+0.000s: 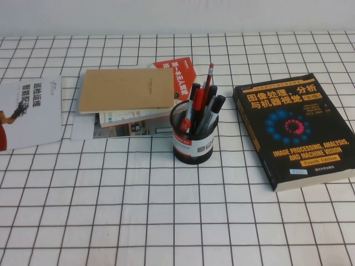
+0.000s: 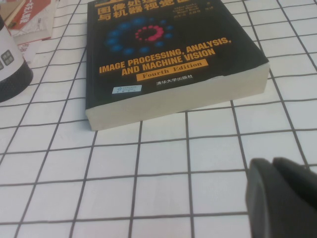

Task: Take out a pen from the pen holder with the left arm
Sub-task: 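Take a marker out of the pen holder and lay it on the table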

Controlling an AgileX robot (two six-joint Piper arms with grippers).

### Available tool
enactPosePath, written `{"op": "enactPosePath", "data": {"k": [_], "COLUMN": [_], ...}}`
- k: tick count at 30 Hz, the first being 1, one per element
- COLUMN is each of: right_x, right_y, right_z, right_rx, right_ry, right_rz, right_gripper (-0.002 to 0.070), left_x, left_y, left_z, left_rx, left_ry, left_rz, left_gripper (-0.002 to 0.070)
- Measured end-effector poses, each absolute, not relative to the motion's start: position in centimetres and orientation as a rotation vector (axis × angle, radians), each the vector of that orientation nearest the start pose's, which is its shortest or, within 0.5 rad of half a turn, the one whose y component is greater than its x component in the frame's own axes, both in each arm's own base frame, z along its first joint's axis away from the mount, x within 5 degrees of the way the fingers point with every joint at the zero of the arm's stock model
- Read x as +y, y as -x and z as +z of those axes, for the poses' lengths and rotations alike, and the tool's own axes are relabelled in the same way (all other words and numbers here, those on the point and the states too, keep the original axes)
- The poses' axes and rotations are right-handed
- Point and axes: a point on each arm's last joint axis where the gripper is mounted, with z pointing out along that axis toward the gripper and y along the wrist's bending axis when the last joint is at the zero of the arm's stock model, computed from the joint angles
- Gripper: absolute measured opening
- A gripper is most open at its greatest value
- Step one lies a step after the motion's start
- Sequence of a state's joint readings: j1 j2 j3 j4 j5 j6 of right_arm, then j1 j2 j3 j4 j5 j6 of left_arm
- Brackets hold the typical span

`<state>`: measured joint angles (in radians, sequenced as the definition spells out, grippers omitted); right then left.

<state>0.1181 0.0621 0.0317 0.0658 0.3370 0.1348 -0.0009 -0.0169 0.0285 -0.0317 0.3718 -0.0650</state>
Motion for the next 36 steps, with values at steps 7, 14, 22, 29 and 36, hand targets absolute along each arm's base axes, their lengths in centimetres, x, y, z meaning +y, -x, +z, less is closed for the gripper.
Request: {"op": "enactPosePath", "data": {"k": [7,14,22,29,36], "right_x": [0.9,0.9,0.9,0.9,0.9], "right_y": [-5.6,-5.6,-5.6,-5.6,-5.6], "right_z": [16.9,16.9,16.9,16.9,16.8], "right_rx": [1.920,1.920,1.920,1.922,1.924], "right_ry": [-0.061,-0.061,-0.061,-0.061,-0.061], "right_rz": [0.233,0.233,0.233,0.233,0.233], "right_gripper": [-0.0020,-0.0020,-0.0020,-0.0020,-0.0020], "left_x": [-0.1,-0.3,-1.0,-0.5,-0.6], "left_y": [-5.2,-5.2,-5.5,-5.6,-5.5], "left_z": [17.1,17.1,18.7,19.9,20.6], "left_rx": [1.866,1.862,1.658,1.463,1.452], "left_ry": [0.079,0.128,0.464,0.647,0.645], "left_rz": [-0.077,-0.149,-0.569,-0.736,-0.759], "left_gripper": [-0.0005,-0.0005,-0.0005,-0.0005,-0.0005]}}
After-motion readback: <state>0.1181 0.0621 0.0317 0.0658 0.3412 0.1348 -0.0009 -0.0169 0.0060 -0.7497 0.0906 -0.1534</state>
